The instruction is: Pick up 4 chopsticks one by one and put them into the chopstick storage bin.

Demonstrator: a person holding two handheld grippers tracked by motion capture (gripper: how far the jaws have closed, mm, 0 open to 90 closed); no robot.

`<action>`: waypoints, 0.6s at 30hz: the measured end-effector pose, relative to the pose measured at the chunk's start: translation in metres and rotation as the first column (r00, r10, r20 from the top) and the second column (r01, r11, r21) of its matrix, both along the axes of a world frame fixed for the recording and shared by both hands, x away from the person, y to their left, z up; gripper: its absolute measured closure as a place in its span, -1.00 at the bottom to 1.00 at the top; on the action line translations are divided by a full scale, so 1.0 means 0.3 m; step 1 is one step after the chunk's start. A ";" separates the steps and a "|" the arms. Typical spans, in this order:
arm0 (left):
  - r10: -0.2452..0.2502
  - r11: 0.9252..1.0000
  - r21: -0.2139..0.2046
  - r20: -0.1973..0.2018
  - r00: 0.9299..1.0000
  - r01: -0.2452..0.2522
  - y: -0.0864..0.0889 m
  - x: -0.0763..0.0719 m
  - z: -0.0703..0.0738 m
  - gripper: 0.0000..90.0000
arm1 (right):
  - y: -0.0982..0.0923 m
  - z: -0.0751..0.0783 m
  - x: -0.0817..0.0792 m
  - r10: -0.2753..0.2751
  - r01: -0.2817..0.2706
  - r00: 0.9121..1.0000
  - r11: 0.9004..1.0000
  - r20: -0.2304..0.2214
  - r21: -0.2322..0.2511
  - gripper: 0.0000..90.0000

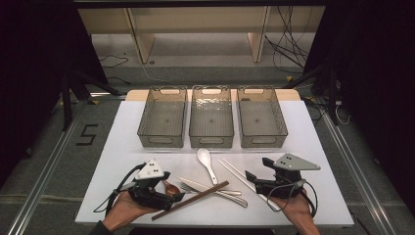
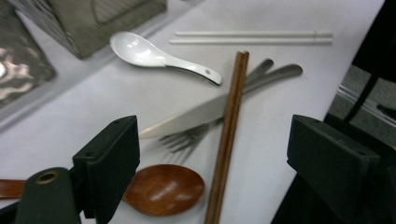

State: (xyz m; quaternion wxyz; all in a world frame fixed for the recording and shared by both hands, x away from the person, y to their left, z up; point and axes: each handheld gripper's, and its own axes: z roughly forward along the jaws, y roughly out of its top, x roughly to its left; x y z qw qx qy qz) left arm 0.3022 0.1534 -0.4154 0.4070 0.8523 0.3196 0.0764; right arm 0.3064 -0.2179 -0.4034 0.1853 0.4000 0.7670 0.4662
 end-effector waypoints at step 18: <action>-0.169 0.963 0.204 -0.059 0.984 0.177 -0.152 -0.023 -0.096 -0.19 | 0.015 -0.008 0.005 0.020 -0.020 1.000 1.000 -0.017 -0.012 -0.41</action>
